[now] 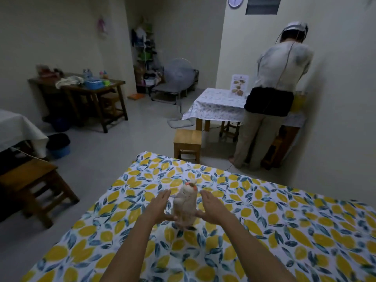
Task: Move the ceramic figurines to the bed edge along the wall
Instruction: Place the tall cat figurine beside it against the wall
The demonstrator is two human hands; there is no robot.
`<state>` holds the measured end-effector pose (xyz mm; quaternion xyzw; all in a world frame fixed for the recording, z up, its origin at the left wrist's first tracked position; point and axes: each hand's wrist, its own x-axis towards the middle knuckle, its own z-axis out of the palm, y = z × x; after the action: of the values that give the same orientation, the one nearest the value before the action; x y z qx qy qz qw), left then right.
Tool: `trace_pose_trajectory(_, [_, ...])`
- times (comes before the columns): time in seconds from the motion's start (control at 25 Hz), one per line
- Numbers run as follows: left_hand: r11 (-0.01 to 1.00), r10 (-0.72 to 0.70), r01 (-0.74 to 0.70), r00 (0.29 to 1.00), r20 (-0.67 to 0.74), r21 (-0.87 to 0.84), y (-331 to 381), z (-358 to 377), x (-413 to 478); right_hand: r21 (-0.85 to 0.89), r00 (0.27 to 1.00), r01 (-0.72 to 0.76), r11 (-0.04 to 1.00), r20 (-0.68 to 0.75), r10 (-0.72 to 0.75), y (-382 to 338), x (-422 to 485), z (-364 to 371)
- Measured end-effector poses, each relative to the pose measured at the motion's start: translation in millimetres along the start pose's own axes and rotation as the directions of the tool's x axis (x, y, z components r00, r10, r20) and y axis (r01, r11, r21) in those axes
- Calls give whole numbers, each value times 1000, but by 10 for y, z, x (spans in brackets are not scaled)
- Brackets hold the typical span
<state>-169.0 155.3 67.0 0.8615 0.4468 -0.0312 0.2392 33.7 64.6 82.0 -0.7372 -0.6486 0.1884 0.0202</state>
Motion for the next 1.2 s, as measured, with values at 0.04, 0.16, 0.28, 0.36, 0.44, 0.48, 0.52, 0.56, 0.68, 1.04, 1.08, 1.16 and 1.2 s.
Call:
trace_pose_trajectory(0.04, [998, 26, -25, 999, 24, -59, -69, 74, 74, 64, 1000, 5, 998, -7, -4, -49, 61, 92])
trace_pose_trajectory(0.16, [948, 97, -77, 994, 51, -309, -182, 262, 279, 355, 999, -36, 934, -7, 42, -165, 201, 328])
trace_pose_trajectory(0.28, [875, 124, -90, 991, 42, -475, -179, 346, 494, 623, 985, -115, 773, -28, 169, -146, 210, 384])
trace_pose_trajectory(0.36, [858, 160, -109, 985, 59, -502, 11, 238, 645, 703, 973, -120, 701, -58, 224, -41, 177, 269])
trace_pose_trajectory(0.44, [854, 244, -160, 963, 109, -495, 432, 111, 908, 755, 947, -122, 645, -106, 304, 267, 71, 53])
trace_pose_trajectory(0.48, [854, 279, -182, 951, 134, -487, 653, 77, 1065, 753, 930, -130, 645, -132, 342, 446, 3, -78])
trace_pose_trajectory(0.52, [855, 320, -217, 936, 149, -472, 939, 85, 1255, 742, 906, -153, 652, -158, 392, 695, -97, -202])
trace_pose_trajectory(0.56, [858, 362, -261, 918, 162, -442, 1291, 100, 1433, 737, 873, -179, 652, -186, 451, 964, -243, -336])
trace_pose_trajectory(0.68, [830, 504, -399, 836, 218, -391, 2476, 486, 2086, 751, 755, -253, 610, -242, 610, 1872, -820, -714])
trace_pose_trajectory(1.04, [700, 713, -597, 620, 328, -392, 5959, 1679, 2610, 791, 424, -418, 446, -265, 866, 4750, -2158, -1051])
trace_pose_trajectory(1.08, [695, 719, -602, 601, 350, -393, 6150, 1810, 2692, 792, 406, -439, 425, -247, 880, 4978, -2218, -1024])
trace_pose_trajectory(1.16, [697, 717, -608, 568, 404, -381, 6416, 2088, 2846, 777, 387, -489, 397, -215, 897, 5345, -2293, -951])
trace_pose_trajectory(1.2, [702, 711, -600, 559, 428, -384, 6513, 2219, 2896, 772, 382, -504, 388, -204, 901, 5499, -2309, -901])
